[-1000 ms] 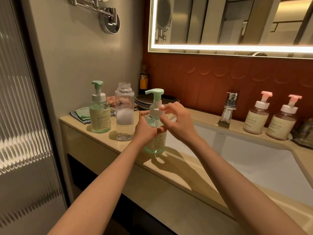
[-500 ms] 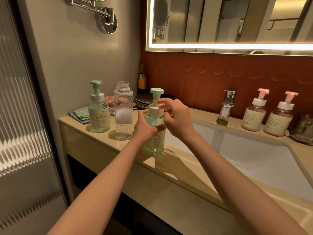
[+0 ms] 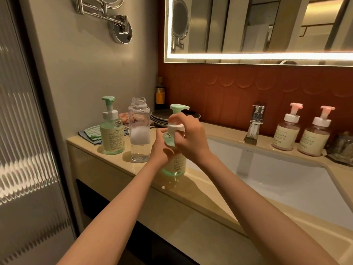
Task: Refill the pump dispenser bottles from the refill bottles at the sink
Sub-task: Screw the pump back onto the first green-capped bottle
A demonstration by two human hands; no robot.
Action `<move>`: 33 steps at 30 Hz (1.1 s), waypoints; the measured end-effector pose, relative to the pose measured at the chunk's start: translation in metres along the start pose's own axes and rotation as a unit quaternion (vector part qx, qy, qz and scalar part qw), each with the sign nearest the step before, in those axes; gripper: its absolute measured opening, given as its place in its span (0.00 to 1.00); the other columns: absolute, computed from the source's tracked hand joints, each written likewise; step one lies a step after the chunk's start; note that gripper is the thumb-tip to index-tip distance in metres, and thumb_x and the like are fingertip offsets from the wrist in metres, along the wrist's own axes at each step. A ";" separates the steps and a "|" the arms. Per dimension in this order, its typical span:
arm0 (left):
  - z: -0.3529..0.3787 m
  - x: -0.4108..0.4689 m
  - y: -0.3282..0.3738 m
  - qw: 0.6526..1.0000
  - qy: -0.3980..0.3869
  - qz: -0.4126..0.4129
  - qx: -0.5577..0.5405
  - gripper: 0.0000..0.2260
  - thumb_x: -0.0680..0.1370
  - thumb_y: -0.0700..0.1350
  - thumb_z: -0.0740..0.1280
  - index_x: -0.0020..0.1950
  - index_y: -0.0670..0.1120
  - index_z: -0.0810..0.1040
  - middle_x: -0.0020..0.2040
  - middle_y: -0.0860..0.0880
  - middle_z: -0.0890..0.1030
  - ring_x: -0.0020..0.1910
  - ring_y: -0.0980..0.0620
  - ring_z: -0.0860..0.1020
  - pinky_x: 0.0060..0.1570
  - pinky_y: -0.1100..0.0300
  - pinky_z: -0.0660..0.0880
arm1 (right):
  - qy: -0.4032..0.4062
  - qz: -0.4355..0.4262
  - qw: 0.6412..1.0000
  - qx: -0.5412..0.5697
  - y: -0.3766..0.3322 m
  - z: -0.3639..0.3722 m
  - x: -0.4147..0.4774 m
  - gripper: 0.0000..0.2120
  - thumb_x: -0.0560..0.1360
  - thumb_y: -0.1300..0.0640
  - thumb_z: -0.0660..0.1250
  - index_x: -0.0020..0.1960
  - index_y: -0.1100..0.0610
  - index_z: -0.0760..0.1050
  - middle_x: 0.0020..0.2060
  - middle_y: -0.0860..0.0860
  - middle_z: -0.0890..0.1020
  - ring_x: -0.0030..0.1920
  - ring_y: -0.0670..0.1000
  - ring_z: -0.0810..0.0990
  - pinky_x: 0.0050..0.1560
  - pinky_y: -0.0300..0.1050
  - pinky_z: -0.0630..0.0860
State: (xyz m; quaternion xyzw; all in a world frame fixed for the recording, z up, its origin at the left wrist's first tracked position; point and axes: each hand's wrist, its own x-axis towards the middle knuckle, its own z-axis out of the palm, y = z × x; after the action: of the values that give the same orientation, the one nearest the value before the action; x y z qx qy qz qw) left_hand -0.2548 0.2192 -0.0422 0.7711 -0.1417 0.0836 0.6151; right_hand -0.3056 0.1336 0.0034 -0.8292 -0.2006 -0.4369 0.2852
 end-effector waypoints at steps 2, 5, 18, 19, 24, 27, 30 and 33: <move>0.000 0.001 -0.003 1.000 0.006 0.004 0.020 0.32 0.68 0.44 0.75 0.65 0.48 0.60 0.61 0.47 0.72 0.60 0.48 0.72 0.60 0.49 0.71 | 0.062 0.108 0.989 0.076 0.007 -0.003 0.001 0.09 0.70 0.65 0.62 0.49 0.61 0.77 0.45 0.56 0.82 0.44 0.49 0.76 0.43 0.42 0.73; -0.001 0.001 -0.005 1.000 0.008 0.010 0.017 0.34 0.67 0.46 0.76 0.66 0.48 0.60 0.65 0.46 0.71 0.63 0.46 0.71 0.59 0.50 0.70 | -0.002 0.247 0.952 0.181 0.016 -0.002 0.005 0.11 0.74 0.64 0.64 0.56 0.57 0.74 0.55 0.53 0.79 0.54 0.49 0.76 0.52 0.42 0.72; -0.001 -0.002 -0.002 0.999 0.019 0.021 0.021 0.32 0.68 0.45 0.76 0.65 0.47 0.60 0.56 0.50 0.70 0.55 0.51 0.70 0.55 0.55 0.69 | 0.076 0.256 0.939 0.216 0.017 -0.003 0.002 0.08 0.73 0.64 0.63 0.52 0.57 0.75 0.49 0.53 0.80 0.53 0.52 0.79 0.53 0.44 0.76; -0.001 -0.001 -0.002 1.000 0.017 0.018 0.018 0.32 0.68 0.45 0.76 0.65 0.48 0.60 0.56 0.50 0.70 0.55 0.51 0.71 0.55 0.55 0.69 | 0.022 0.281 0.932 0.229 0.019 -0.001 0.005 0.14 0.74 0.62 0.64 0.59 0.58 0.73 0.56 0.53 0.78 0.59 0.52 0.76 0.58 0.46 0.73; -0.002 0.003 -0.006 1.000 0.013 0.000 0.014 0.33 0.67 0.45 0.76 0.64 0.50 0.60 0.60 0.47 0.74 0.59 0.47 0.74 0.60 0.49 0.71 | -0.180 0.302 0.900 0.256 0.030 0.005 0.016 0.20 0.71 0.58 0.70 0.63 0.57 0.73 0.55 0.53 0.79 0.57 0.52 0.76 0.58 0.47 0.73; -0.003 0.004 -0.008 1.000 0.006 -0.002 0.009 0.33 0.68 0.44 0.76 0.65 0.49 0.60 0.62 0.47 0.73 0.60 0.48 0.73 0.59 0.50 0.70 | -0.121 0.300 0.932 0.164 0.030 0.009 0.015 0.23 0.66 0.53 0.75 0.59 0.57 0.74 0.52 0.51 0.80 0.52 0.50 0.78 0.56 0.51 0.77; -0.002 0.005 -0.008 1.000 0.001 0.008 0.012 0.30 0.68 0.43 0.76 0.62 0.49 0.61 0.60 0.49 0.73 0.60 0.50 0.72 0.59 0.50 0.71 | -0.125 0.309 0.938 0.093 0.027 0.015 0.018 0.30 0.64 0.46 0.77 0.58 0.57 0.67 0.52 0.51 0.76 0.52 0.50 0.76 0.52 0.49 0.77; -0.001 0.005 -0.006 1.000 0.004 0.013 0.014 0.31 0.67 0.46 0.76 0.62 0.49 0.61 0.56 0.51 0.73 0.58 0.51 0.73 0.57 0.53 0.71 | -0.156 0.337 0.903 0.215 0.024 0.012 0.021 0.33 0.69 0.47 0.73 0.66 0.58 0.63 0.57 0.52 0.73 0.56 0.50 0.73 0.52 0.43 0.72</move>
State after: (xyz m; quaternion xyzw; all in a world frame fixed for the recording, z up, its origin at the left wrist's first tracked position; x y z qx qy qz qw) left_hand -0.2481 0.2207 -0.0459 0.7776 -0.1480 0.0965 0.6034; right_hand -0.2729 0.1252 0.0082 -0.8235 -0.0397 -0.1259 0.5517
